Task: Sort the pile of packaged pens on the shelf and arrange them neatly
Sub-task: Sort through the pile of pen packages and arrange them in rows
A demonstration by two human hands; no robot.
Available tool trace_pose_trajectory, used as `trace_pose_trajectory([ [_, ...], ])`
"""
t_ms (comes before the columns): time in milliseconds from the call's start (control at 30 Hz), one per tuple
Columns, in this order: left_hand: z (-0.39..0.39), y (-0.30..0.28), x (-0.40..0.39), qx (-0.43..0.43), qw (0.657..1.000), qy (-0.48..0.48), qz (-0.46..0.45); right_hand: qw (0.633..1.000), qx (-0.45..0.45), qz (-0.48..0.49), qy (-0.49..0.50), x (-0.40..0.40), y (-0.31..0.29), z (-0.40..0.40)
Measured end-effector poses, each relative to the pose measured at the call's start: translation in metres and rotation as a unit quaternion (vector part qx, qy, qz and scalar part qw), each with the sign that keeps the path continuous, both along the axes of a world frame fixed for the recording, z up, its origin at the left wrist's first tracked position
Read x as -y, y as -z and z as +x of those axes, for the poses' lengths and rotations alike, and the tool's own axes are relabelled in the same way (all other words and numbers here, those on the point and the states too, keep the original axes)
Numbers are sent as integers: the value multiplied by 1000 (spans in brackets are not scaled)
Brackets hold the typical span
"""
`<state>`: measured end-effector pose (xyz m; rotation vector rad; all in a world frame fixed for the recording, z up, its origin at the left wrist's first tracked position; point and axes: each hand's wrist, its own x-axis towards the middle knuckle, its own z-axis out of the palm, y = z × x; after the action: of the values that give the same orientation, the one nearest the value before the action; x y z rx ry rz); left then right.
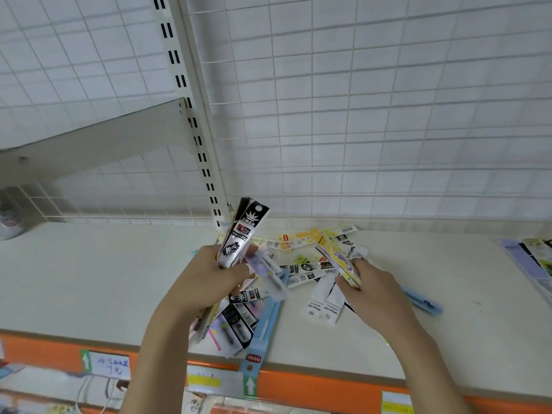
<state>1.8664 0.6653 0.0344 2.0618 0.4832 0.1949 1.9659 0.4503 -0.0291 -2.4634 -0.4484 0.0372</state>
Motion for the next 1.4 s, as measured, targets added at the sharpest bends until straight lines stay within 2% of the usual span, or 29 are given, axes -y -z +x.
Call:
trace_pose_trajectory([
  [233,0,5,-11,38,996,-46,-73,999,26,-23,0,-18,-1,-2],
  [500,2,14,-28,59,993,-40,-92,999,21,-50,-5,-34,0,-8],
  [700,3,18,-43,91,990,-76,-83,997,6,-69,-34,-54,-5,-15],
  [900,-2,14,-61,106,987,-83,-91,979,-48,-120,-159,-83,-2,-27],
  [1000,-6,12,-67,101,986,-71,-110,973,-55,-137,-175,-97,7,-29],
  [1267,-11,12,-69,88,984,-58,-144,982,41,-122,-139,-103,-8,-33],
  [1400,-16,12,-67,85,980,-58,-169,989,90,-89,-76,-96,-27,-31],
])
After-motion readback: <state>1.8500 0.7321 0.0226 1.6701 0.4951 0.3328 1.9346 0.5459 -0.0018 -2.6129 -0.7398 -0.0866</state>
